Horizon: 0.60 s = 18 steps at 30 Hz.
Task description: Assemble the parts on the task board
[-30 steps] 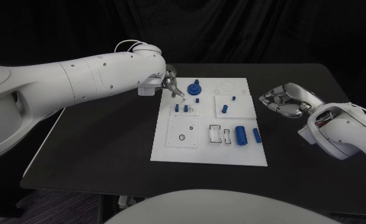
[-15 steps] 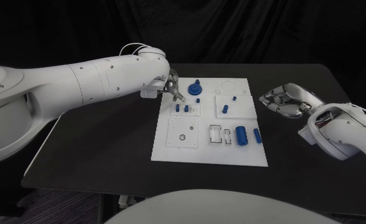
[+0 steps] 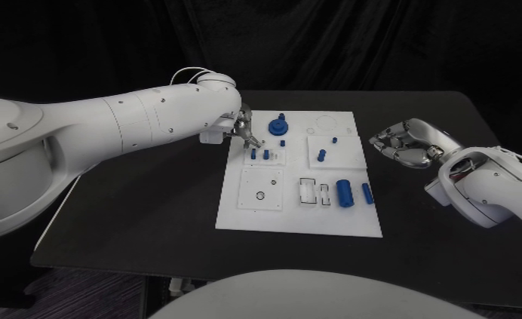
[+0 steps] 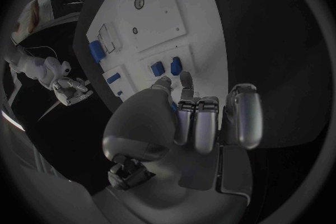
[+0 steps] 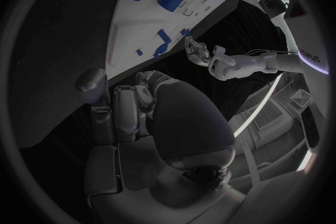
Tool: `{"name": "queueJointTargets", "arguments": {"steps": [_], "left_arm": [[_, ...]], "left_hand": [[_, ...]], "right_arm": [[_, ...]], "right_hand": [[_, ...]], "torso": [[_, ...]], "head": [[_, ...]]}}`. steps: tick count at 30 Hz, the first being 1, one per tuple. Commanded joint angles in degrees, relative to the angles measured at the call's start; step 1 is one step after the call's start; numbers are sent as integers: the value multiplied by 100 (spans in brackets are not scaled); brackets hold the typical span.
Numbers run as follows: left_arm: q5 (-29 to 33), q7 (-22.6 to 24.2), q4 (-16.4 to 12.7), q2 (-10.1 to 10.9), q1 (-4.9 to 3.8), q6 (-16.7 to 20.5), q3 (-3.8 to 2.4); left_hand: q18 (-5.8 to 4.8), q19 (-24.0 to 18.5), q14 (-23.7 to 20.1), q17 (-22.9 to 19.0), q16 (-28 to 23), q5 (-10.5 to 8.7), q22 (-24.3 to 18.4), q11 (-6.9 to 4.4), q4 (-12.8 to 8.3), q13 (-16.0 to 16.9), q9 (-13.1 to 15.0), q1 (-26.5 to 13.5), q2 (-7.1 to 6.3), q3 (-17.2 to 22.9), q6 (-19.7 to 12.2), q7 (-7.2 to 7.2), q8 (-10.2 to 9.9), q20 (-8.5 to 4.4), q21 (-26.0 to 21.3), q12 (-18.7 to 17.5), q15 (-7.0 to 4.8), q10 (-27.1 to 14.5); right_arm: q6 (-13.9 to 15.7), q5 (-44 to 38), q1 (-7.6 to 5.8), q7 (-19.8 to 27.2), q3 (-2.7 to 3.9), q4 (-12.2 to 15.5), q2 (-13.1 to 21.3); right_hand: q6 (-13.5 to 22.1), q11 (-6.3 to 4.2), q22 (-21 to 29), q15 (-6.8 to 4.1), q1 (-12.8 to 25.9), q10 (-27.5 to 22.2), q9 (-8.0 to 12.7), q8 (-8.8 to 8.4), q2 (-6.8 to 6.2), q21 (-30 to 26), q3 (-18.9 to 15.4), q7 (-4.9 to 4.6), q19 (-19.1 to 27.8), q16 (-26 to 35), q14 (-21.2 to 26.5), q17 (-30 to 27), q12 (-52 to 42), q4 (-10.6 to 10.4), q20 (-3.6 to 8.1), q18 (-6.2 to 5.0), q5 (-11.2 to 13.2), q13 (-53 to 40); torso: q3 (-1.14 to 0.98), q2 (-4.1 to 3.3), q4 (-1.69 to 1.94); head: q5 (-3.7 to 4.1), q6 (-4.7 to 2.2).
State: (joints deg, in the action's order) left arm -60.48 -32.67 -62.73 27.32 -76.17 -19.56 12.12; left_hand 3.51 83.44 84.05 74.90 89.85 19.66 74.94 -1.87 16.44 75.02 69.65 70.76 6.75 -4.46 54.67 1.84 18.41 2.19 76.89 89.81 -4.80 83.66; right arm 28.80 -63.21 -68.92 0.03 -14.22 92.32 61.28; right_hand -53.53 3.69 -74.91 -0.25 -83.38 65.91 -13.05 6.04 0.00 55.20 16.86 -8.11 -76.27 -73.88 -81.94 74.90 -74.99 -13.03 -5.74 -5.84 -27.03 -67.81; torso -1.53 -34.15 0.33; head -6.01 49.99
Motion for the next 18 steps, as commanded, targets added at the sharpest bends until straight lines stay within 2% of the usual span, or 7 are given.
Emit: {"name": "queueJointTargets", "arguments": {"steps": [1,14,18], "left_arm": [[42,60,-7,12,30,-29,-4],[42,149,-62,32,66,37,-4],[42,169,-54,19,73,36,-4]], "left_hand": [[-31,-42,595,1510,15,22,1081,5,8,1498,5,-67,9,28,-22,14,-29,-10,-26,19,42,634],[-30,-47,595,1510,15,31,1079,10,8,1498,5,-84,6,43,-29,18,-49,-7,-35,19,46,634],[-27,-56,595,1510,15,189,1076,12,-5,1498,-3,-56,-11,135,-28,19,-106,-1,-51,19,51,634]], "right_arm": [[-11,-12,14,-31,4,0,11],[-24,-12,14,-46,4,-2,0],[-29,-12,14,-53,4,2,3]], "right_hand": [[-44,-3,-639,2,6,44,5,-16,-27,14,37,-8,-10,-17,-12,167,-20,6,-14,-70,-24,2],[-45,-3,-639,2,5,44,5,-16,-27,13,39,-8,-10,-16,-11,166,-19,7,-13,-71,-24,3],[-49,-3,-638,2,4,41,4,-15,-28,9,43,-9,-10,-13,-10,163,-18,11,-13,-71,-26,6]], "torso": [[0,1,1],[0,1,1],[0,1,1]], "head": [[4,1],[-9,1],[-7,1]]}}
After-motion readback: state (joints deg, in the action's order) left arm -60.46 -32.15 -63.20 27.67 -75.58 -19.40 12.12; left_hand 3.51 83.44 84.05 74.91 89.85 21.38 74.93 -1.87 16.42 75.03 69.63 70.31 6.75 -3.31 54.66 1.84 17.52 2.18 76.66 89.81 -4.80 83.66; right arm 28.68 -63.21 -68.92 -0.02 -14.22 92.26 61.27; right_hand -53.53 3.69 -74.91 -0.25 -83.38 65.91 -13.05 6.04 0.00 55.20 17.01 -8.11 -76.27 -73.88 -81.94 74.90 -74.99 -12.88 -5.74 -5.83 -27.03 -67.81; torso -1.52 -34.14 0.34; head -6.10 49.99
